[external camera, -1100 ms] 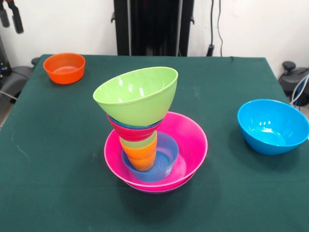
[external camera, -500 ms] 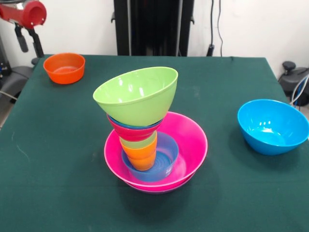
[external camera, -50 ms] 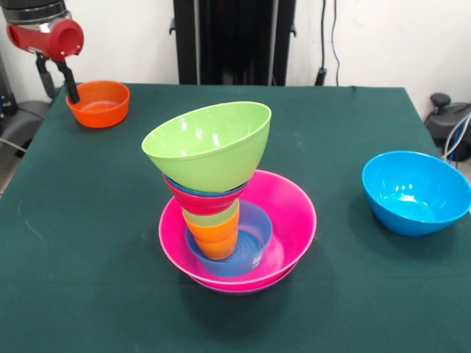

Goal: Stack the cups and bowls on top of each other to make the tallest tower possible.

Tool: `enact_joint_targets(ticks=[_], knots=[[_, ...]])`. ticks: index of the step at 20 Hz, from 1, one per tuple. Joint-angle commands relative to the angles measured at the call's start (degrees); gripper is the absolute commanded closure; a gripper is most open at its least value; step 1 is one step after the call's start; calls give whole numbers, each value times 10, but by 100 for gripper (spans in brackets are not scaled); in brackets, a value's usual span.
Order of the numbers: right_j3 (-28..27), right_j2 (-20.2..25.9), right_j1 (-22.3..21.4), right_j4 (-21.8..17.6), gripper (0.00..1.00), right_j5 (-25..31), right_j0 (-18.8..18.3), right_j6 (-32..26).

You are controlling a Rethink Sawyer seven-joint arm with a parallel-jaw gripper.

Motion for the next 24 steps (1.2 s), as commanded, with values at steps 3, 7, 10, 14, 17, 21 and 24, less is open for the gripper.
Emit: enact_joint_targets(ticks=[3,7,10,14,17,21,24], knots=[[74,24,29,-21,0,-50,27,-9],[93,17,23,-14,0,-62,34,12],[108,12,19,-8,0,-74,38,28],[111,8,23,-4,0,-83,41,35],[112,7,37,-2,0,-95,44,39],[117,6,46,3,0,-109,47,50],[115,-1,50,4,0,-116,53,55]])
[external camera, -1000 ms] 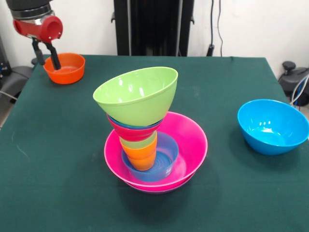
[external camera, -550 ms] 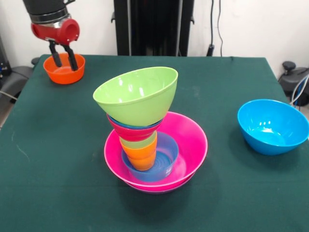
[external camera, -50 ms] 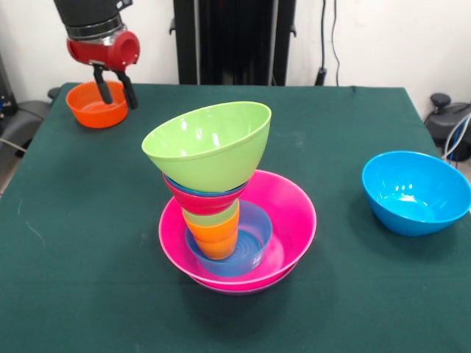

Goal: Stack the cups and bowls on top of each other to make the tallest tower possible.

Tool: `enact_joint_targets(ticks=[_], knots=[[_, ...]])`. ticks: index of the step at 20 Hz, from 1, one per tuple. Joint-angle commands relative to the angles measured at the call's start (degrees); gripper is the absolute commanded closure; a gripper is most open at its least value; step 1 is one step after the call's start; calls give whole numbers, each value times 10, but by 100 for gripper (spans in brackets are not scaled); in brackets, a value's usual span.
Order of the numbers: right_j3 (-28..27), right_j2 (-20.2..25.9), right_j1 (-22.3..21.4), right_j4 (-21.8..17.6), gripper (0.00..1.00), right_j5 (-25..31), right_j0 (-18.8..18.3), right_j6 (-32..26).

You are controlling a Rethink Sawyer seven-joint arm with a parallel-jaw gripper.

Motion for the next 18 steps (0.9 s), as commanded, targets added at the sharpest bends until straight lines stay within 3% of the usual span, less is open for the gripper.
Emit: enact_joint_targets(ticks=[1,18], knots=[[41,-3,31,3,0,-51,40,56],[-13,-60,68,-24,0,-74,54,44]])
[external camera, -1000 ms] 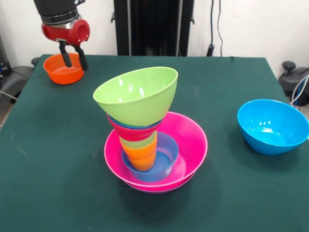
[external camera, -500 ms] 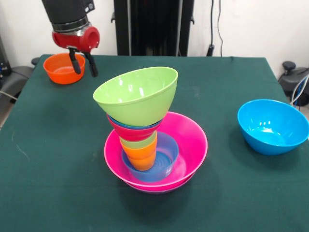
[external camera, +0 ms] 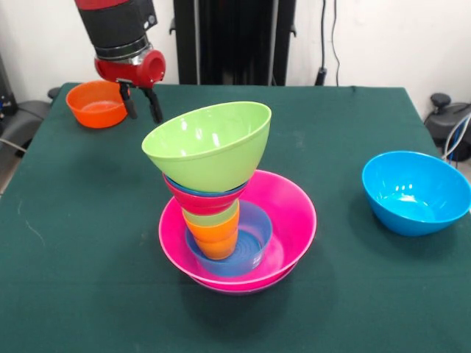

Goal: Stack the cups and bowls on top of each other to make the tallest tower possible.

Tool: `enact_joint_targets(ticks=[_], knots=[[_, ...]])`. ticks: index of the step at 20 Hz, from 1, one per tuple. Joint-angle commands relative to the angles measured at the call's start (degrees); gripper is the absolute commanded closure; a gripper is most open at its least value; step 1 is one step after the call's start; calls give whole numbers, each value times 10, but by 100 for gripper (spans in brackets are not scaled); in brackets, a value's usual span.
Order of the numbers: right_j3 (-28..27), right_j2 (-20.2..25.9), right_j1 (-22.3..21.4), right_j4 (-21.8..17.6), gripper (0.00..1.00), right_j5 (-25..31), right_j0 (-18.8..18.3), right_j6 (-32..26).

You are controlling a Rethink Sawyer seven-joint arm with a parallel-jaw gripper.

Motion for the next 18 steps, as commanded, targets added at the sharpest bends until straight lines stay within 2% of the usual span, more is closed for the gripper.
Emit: enact_joint_targets(ticks=[1,18], knots=[[-14,-39,21,-25,0,-34,17,37],[-18,-38,-68,-15,0,65,-20,-33]])
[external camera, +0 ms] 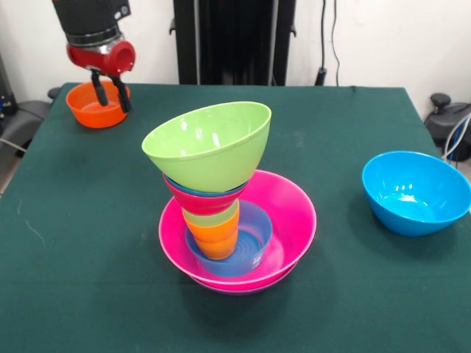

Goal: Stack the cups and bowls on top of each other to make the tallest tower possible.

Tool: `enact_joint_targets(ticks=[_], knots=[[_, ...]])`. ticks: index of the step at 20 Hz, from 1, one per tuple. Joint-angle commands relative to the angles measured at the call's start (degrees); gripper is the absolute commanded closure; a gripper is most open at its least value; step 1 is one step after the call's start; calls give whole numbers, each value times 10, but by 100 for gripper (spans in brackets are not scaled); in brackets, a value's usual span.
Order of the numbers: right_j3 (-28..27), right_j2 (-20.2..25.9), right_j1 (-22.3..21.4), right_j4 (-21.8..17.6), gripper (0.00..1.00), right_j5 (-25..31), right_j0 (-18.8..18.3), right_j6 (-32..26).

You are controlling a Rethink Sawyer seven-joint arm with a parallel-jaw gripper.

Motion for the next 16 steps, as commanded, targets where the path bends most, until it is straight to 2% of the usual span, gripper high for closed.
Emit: enact_joint_targets(ticks=[1,3,8,16], knots=[[-16,-6,-39,-16,0,62,-2,-33],[-13,-6,-34,-19,0,56,-3,-28],[-11,-11,11,-29,0,21,2,-8],[10,-6,24,-28,0,-6,-13,-5]])
